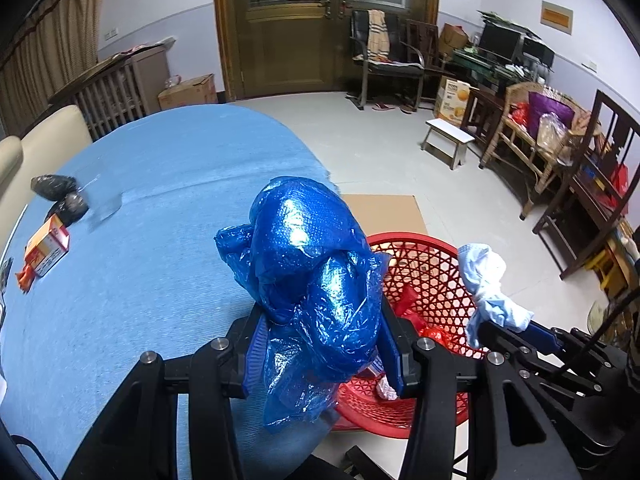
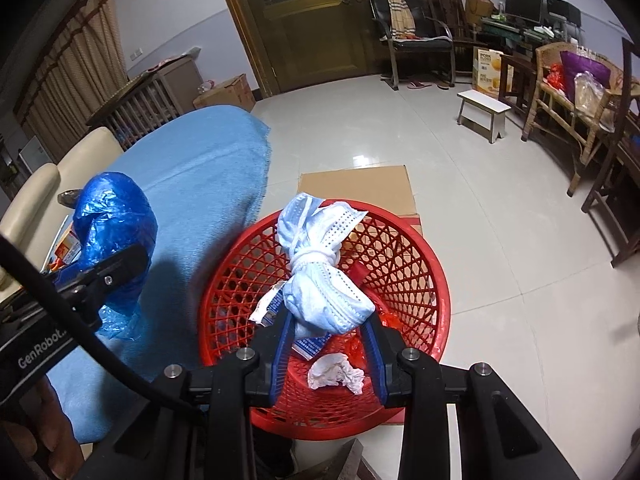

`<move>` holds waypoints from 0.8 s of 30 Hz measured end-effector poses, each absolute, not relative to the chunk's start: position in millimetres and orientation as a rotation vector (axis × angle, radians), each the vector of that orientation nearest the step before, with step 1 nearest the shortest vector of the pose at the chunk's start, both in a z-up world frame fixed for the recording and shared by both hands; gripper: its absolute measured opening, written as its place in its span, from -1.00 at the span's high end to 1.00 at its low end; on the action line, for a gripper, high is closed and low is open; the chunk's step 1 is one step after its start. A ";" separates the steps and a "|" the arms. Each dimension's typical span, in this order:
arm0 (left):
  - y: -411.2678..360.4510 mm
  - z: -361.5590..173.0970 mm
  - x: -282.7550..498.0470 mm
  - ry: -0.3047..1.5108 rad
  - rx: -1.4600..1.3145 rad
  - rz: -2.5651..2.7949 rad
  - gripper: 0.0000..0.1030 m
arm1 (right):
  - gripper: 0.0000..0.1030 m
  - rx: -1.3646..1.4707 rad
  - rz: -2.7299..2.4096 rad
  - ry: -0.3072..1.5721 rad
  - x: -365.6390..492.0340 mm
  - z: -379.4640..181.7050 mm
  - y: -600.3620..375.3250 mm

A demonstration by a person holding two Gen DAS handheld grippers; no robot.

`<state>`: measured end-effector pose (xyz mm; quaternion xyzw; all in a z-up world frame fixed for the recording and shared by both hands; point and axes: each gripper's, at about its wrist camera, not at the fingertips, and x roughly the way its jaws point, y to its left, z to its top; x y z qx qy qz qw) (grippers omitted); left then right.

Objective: Collect trash
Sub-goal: 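Carry the blue bag and white mask over the red wastebasket with both tools, then open both tools to drop the blue bag and mask into the wastebasket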

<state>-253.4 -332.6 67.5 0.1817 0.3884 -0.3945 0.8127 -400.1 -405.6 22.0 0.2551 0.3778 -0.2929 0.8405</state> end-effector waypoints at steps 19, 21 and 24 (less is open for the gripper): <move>-358.1 53.9 -265.2 0.865 0.458 -0.892 0.02 | 0.27 0.586 -0.634 0.826 -403.2 4.7 -426.0; -360.7 53.2 -263.1 0.868 0.468 -0.898 0.02 | 0.26 0.589 -0.637 0.828 -402.7 3.9 -428.0; -363.1 50.0 -264.3 0.878 0.476 -0.906 0.02 | -0.10 0.612 -0.633 0.838 -400.9 0.2 -433.1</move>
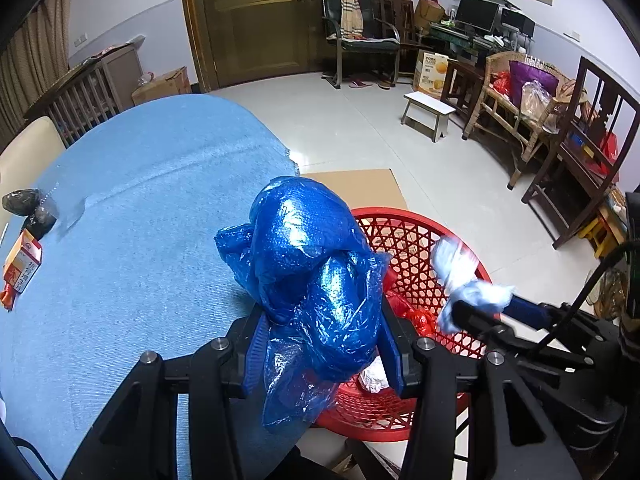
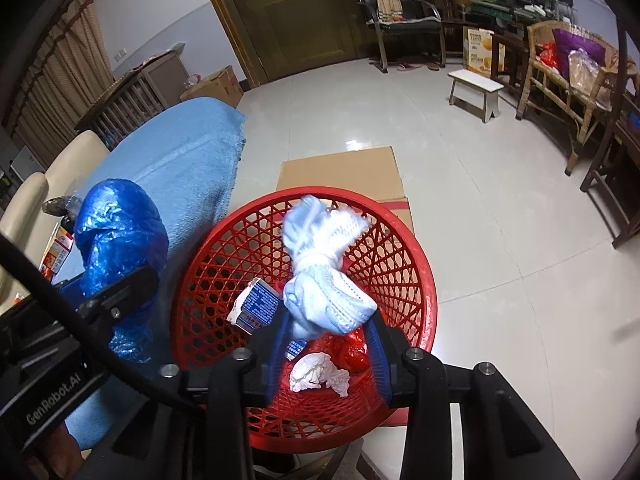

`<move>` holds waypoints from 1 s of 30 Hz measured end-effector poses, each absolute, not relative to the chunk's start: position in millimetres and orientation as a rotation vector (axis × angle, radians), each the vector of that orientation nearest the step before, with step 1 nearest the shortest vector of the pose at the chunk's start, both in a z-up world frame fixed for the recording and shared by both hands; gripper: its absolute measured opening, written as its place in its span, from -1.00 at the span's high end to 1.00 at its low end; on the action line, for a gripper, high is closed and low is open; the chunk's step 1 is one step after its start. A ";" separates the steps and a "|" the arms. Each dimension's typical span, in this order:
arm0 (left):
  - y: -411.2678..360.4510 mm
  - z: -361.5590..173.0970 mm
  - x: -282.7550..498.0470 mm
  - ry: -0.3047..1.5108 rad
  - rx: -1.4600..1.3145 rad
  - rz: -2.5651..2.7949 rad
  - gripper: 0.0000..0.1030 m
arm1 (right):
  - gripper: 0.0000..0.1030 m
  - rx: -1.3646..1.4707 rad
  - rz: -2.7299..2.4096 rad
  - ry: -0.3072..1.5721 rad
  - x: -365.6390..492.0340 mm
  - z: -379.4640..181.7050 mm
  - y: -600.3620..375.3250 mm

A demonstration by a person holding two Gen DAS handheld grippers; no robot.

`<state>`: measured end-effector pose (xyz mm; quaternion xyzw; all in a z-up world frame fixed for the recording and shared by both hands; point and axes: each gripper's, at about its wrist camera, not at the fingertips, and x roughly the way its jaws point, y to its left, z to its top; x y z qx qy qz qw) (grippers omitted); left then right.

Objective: Collect trash
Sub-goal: 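Open both tools to drop the blue bag and mask into the wastebasket, then move both tools back over the table toward the orange-red box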

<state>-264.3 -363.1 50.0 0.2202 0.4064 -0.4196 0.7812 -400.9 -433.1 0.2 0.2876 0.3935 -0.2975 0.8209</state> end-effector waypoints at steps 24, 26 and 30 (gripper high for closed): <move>-385.5 30.3 -275.5 0.967 0.517 -1.020 -0.37 | -0.38 0.689 -0.752 0.655 -438.2 23.4 -469.4; -379.3 35.2 -272.4 0.955 0.503 -1.018 -0.38 | -0.38 0.686 -0.747 0.656 -436.3 23.9 -468.5; -358.9 45.5 -257.4 0.951 0.435 -0.988 -0.41 | -0.38 0.670 -0.733 0.657 -429.6 25.3 -462.2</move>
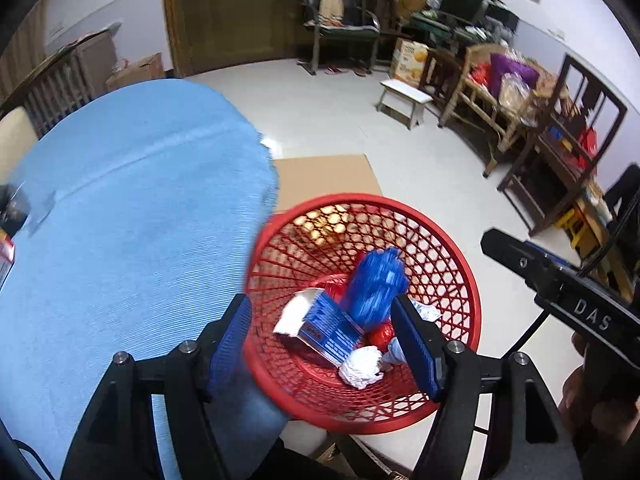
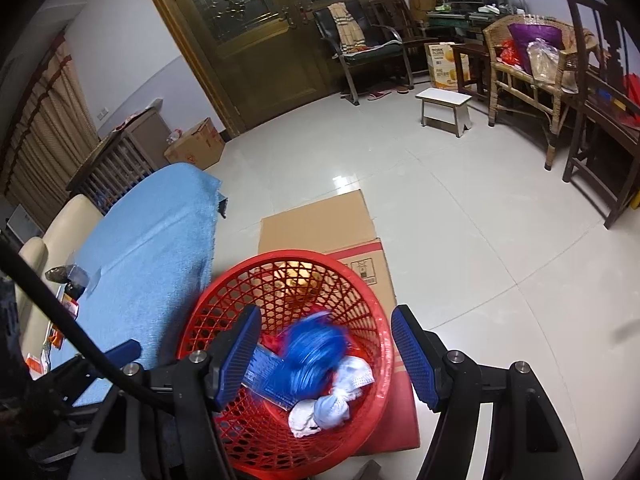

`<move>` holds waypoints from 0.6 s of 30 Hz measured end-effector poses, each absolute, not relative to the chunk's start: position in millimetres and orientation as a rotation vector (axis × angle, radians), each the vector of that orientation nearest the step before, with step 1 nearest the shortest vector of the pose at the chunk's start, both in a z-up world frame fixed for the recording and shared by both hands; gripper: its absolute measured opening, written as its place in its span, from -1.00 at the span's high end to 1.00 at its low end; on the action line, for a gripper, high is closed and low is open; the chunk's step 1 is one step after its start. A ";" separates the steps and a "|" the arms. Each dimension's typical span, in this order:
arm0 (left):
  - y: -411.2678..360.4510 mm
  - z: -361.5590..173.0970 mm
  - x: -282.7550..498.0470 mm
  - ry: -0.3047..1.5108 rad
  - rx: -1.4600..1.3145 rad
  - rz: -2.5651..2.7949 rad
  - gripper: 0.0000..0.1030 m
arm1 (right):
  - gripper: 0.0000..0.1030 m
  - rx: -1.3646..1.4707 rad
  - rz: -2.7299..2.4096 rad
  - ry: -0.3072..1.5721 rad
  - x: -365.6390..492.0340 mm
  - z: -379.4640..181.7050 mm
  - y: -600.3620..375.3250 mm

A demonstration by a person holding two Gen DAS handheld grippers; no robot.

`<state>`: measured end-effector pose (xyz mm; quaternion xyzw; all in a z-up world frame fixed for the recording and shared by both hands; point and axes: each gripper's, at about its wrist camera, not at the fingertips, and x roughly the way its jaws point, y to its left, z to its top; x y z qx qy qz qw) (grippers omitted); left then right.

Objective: Collect trash
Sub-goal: 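Move both tools back over the table toward the orange-red box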

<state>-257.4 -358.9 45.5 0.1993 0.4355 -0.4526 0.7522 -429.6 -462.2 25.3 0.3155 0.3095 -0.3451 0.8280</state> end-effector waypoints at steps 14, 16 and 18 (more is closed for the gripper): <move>-259.9 50.6 -205.8 0.956 0.233 -0.789 -0.42 | -0.38 0.565 -0.605 0.698 -382.6 35.7 -408.8; -246.4 52.0 -201.4 0.952 0.210 -0.762 -0.42 | -0.38 0.542 -0.581 0.700 -375.4 39.8 -397.8; -231.6 53.9 -197.1 0.944 0.185 -0.727 -0.42 | -0.38 0.520 -0.554 0.704 -369.2 44.1 -387.1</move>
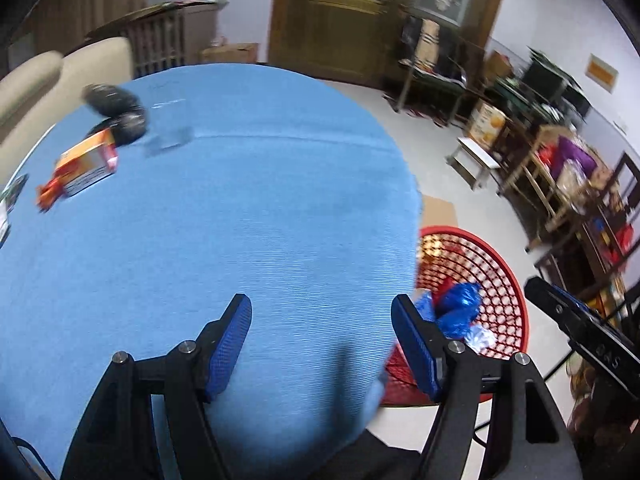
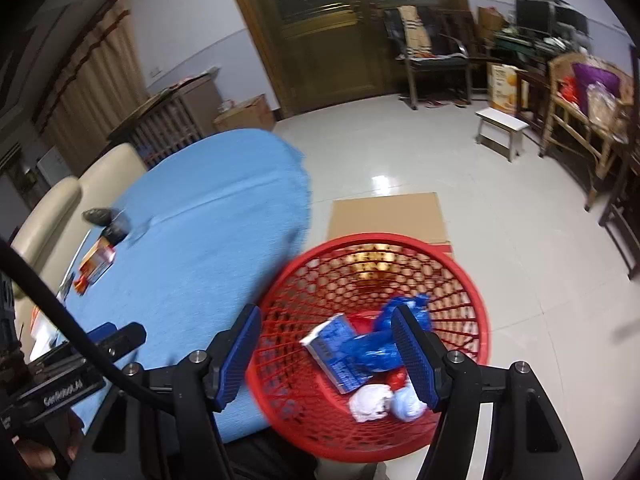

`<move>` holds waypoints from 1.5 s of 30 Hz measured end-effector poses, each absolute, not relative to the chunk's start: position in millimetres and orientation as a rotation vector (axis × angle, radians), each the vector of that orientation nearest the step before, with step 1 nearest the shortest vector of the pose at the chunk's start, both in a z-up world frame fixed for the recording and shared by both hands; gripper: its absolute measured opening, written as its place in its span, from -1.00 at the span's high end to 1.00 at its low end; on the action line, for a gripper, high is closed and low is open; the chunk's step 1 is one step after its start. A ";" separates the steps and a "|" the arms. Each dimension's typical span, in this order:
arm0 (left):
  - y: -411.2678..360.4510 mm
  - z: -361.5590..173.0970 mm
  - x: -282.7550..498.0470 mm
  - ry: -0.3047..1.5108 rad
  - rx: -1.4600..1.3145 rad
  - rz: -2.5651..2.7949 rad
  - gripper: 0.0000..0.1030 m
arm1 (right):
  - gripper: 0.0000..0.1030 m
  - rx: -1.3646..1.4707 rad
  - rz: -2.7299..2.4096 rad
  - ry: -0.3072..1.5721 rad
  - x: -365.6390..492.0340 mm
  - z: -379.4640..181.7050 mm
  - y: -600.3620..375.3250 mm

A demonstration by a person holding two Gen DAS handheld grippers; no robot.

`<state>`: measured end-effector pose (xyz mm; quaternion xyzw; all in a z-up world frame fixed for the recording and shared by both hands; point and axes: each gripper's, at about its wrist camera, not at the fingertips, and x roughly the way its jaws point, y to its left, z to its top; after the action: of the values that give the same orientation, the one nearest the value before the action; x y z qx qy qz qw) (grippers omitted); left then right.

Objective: Collect trash
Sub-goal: 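Move both tools back over the table toward the orange-red box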

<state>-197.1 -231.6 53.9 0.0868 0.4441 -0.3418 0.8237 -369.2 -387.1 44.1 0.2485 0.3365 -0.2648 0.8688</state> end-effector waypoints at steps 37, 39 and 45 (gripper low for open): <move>-108.2 47.5 -81.1 0.944 -0.032 -0.330 -0.47 | -0.44 0.402 -0.279 0.872 -304.0 14.1 -309.0; -110.2 49.0 -58.2 0.934 -0.030 -0.313 -0.47 | -0.44 0.391 -0.265 0.877 -295.1 13.8 -306.3; -125.0 50.7 0.7 0.896 -0.009 -0.292 -0.47 | -0.44 0.377 -0.231 0.887 -268.5 13.2 -298.7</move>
<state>0.7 -125.0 50.7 -0.0044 0.4314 -0.1406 0.8911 -268.5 -298.7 13.2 0.1808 0.4254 -0.1107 0.8798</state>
